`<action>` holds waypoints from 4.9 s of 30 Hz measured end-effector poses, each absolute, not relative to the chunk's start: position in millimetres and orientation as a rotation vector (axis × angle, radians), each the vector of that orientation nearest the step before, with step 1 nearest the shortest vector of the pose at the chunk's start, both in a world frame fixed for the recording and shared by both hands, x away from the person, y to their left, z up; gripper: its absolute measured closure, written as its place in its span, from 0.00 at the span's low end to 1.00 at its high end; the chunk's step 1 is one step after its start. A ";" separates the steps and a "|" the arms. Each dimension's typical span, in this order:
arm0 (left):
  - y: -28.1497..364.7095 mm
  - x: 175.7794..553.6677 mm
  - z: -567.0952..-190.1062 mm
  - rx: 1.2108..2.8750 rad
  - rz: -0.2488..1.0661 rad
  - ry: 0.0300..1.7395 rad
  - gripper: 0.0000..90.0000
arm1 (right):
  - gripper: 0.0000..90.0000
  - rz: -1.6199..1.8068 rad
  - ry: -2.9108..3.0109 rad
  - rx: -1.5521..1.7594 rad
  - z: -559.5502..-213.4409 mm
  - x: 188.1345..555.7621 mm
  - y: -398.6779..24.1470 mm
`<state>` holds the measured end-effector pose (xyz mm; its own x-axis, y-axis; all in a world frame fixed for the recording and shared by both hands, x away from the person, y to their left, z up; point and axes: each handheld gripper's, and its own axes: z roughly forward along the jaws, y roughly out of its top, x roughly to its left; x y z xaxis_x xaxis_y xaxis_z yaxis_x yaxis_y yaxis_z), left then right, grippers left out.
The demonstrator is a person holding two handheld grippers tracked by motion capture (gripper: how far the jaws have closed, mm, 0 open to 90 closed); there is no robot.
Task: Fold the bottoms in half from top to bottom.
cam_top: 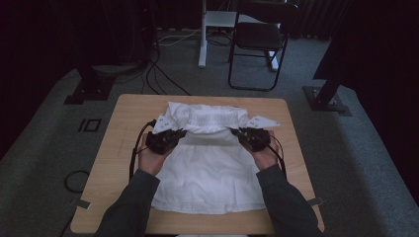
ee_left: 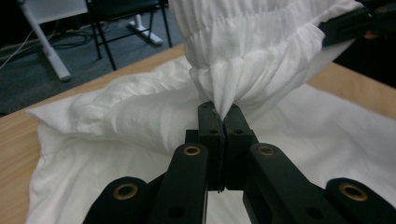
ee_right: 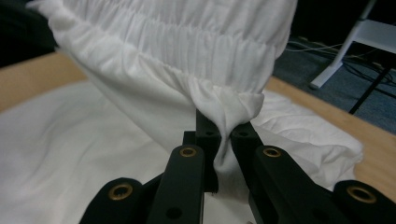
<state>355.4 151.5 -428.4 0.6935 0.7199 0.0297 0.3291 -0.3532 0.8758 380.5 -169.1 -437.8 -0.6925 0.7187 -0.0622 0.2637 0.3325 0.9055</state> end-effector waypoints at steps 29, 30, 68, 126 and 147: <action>140.1 389.4 -520.1 2.116 0.296 1.085 1.00 | 0.98 1.208 2.336 1.243 -527.6 391.0 -190.8; 135.7 393.0 -526.7 2.140 0.278 1.067 1.00 | 0.96 1.191 2.370 1.260 -535.3 397.1 -186.9; 137.9 352.5 -507.9 2.119 0.331 0.822 0.70 | 0.65 1.246 2.482 0.868 -524.2 340.2 -173.2; 186.5 460.5 -538.2 2.045 0.538 1.362 0.44 | 0.60 1.235 2.365 1.124 -566.7 354.4 -183.7; 191.4 465.5 -543.8 2.040 0.364 1.292 0.70 | 0.57 1.244 2.157 1.266 -505.8 405.1 -228.2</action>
